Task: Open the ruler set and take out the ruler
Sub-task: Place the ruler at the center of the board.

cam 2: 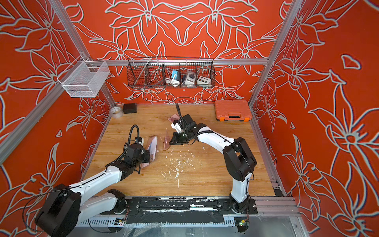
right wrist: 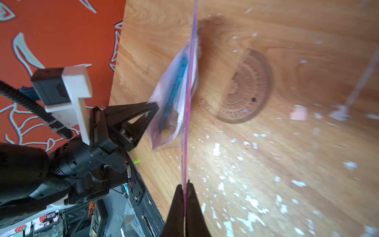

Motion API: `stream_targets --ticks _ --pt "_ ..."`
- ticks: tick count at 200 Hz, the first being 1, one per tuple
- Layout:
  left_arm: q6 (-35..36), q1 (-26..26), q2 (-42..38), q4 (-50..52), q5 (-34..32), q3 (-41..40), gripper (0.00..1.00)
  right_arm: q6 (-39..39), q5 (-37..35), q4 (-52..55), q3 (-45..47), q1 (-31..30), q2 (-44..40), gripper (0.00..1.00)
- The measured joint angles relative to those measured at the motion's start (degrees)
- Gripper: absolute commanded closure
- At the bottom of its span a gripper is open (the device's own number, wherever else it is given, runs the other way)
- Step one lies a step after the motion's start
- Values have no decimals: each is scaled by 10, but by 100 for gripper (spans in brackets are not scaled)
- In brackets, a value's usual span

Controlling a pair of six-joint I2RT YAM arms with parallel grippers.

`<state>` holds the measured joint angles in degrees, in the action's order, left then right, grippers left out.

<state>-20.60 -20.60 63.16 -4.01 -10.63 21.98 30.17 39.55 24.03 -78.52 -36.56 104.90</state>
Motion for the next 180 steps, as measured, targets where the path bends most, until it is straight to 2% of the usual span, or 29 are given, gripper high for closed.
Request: stream_targets --ticks 37,67,103,157,180 --pt "-1 0 -1 0 -3 0 100 -22 1 40 31 50 12 100" --pt "-1 0 -2 0 -3 0 100 -36 14 52 27 47 56 100" --pt "-1 0 -2 0 -4 0 100 -45 36 73 -19 45 123 100" --pt "-3 0 -16 0 -9 -6 100 -54 40 97 -69 45 153 100" --pt "-3 0 -18 0 -9 -9 100 -60 30 116 -82 45 158 88"
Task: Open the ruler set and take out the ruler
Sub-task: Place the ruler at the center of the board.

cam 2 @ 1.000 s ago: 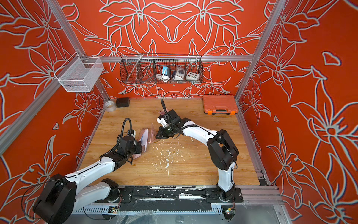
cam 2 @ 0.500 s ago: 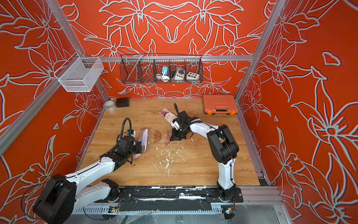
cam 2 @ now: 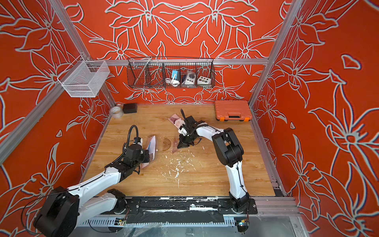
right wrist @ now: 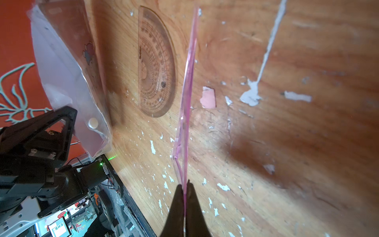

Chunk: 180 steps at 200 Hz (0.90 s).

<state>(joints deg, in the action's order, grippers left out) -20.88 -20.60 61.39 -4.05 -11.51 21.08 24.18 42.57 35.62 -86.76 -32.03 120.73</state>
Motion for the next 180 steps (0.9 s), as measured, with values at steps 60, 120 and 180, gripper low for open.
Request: stream_targets --ticks 60,120,180 --pt "0 0 0 0 0 0 100 -9 -35 26 -6 5 0 77" --pt "1 0 -4 -4 6 -4 100 6 -56 -23 39 1 -72 75" --pt "18 0 -53 -43 48 -47 100 79 -27 -226 101 -100 -169 75"
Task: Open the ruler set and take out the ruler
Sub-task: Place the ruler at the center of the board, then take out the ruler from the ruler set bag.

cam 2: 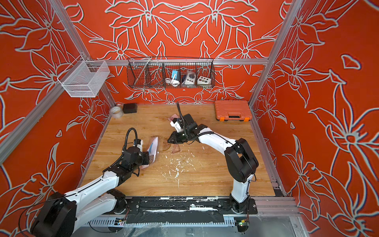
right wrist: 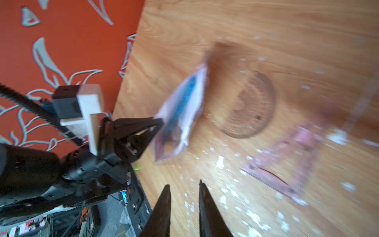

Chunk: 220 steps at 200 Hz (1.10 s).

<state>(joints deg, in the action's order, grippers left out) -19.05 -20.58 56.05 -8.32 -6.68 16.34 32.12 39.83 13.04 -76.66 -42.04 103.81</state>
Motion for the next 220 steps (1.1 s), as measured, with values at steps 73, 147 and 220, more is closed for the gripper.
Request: stream_targets --ticks 73,147,220 --pt "14 0 -25 -32 37 -20 100 65 -4 -59 -59 -72 126 78" --pt "16 0 -19 -38 49 -20 100 90 -40 -57 -107 -72 186 78" --pt "17 0 -26 -41 53 -23 100 105 -46 -55 -145 -72 233 78"
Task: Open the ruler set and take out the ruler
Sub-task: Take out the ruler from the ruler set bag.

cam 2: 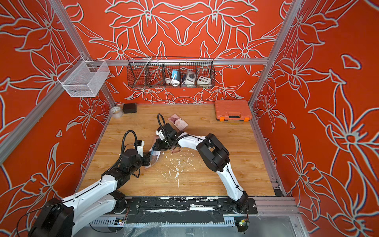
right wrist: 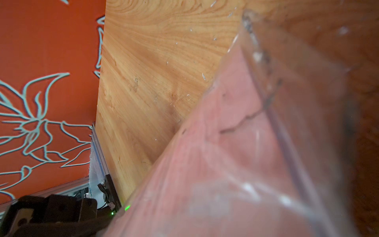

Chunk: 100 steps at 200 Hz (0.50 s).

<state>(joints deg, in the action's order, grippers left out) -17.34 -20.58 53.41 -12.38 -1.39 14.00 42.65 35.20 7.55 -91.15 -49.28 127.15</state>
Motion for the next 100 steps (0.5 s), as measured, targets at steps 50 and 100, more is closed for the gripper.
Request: stream_targets --ticks 50,100 --pt "0 0 1 0 0 0 100 11 8 -6 -2 0 12 83" --pt "0 0 1 -1 0 0 100 28 18 -22 -2 0 12 97"
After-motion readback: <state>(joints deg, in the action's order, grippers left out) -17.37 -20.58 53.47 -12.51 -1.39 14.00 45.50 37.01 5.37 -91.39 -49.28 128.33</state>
